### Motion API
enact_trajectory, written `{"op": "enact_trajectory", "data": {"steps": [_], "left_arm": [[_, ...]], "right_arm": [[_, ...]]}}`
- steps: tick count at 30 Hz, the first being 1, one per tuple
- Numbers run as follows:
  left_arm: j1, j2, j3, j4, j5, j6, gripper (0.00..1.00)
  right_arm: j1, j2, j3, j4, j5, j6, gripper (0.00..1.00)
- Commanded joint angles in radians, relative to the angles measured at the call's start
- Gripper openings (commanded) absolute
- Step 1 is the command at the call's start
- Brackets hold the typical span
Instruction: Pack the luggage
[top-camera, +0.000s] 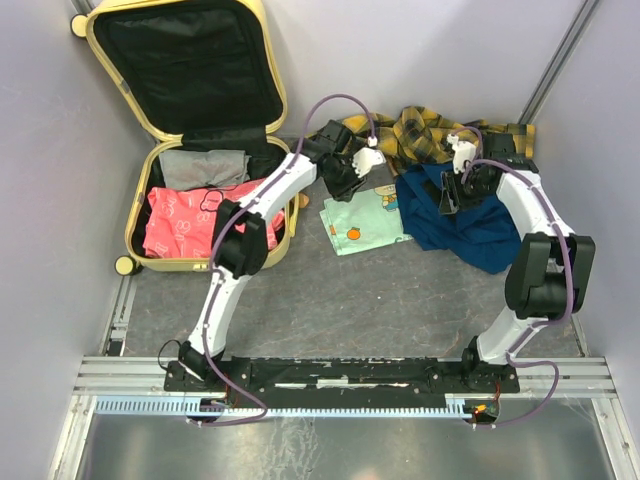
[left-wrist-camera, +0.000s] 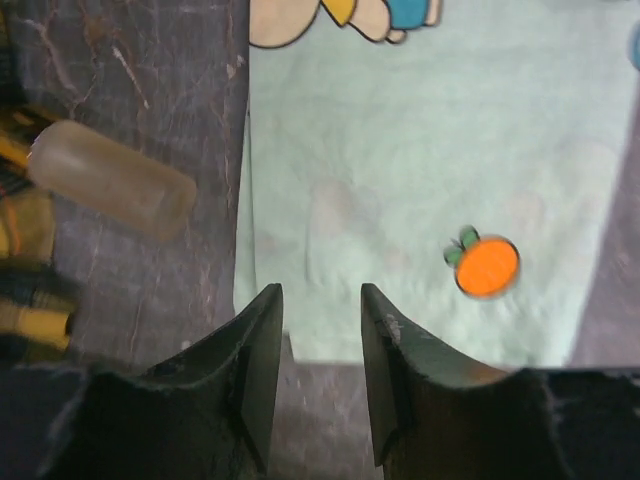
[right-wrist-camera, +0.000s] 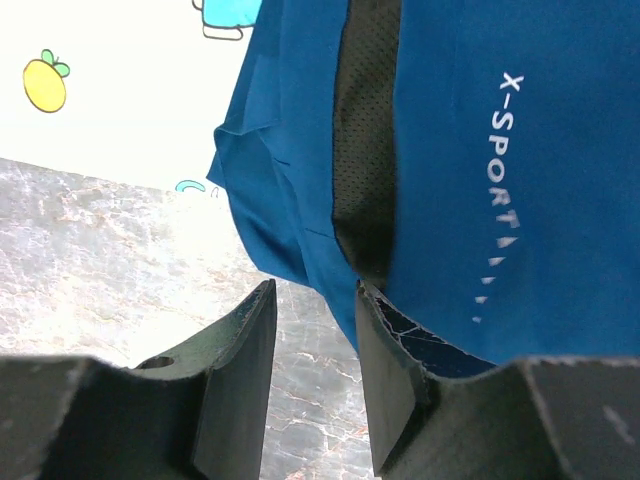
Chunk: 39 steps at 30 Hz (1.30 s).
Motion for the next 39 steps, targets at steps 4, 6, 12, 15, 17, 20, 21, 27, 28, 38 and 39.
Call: {"op": "enact_trajectory", "data": {"steps": [4,6,12,15,17,20,21,27,28,38,39], "left_arm": [[-0.028,0.220,0.117,0.105,-0.121,-0.131,0.43],[-0.027,0.241,0.111,0.103,-0.139,-0.130,0.42],[-0.041,0.117,-0.213,0.077,-0.133,-0.015,0.30],[-0.061,0.001,-0.442,0.094,-0.141,0.000,0.26],[-0.084,-0.078,-0.564,0.100,-0.133,-0.007,0.23],[-0.140,-0.142,-0.688,0.091,-0.129,-0.055,0.22],[-0.164,-0.157,-0.707,0.077,-0.115,-0.080,0.22],[-0.206,-0.322,-0.732,0.053,0.092,-0.213,0.36],[-0.201,-0.374,-0.746,0.074,0.112,-0.201,0.41],[-0.219,-0.699,-1.100,0.300,0.171,0.311,0.63],[-0.220,-0.692,-1.107,0.312,0.173,0.338,0.63]], "right_arm": [[-0.003,-0.085,-0.016,-0.015,-0.032,0.008,0.45],[-0.004,-0.100,-0.020,-0.020,-0.036,0.003,0.45],[-0.004,-0.115,-0.013,-0.038,-0.040,-0.008,0.45],[-0.003,-0.115,-0.012,-0.037,-0.047,-0.010,0.45],[-0.003,-0.114,-0.013,-0.033,-0.056,-0.009,0.45],[-0.003,-0.108,-0.019,-0.029,-0.071,-0.009,0.45],[-0.003,-0.105,-0.022,-0.029,-0.077,-0.009,0.45],[-0.003,-0.104,-0.029,-0.039,-0.111,-0.021,0.45],[-0.003,-0.104,-0.030,-0.044,-0.120,-0.027,0.45],[-0.001,-0.101,-0.028,-0.041,-0.148,-0.021,0.46],[-0.001,-0.104,-0.032,-0.041,-0.147,-0.021,0.46]]}}
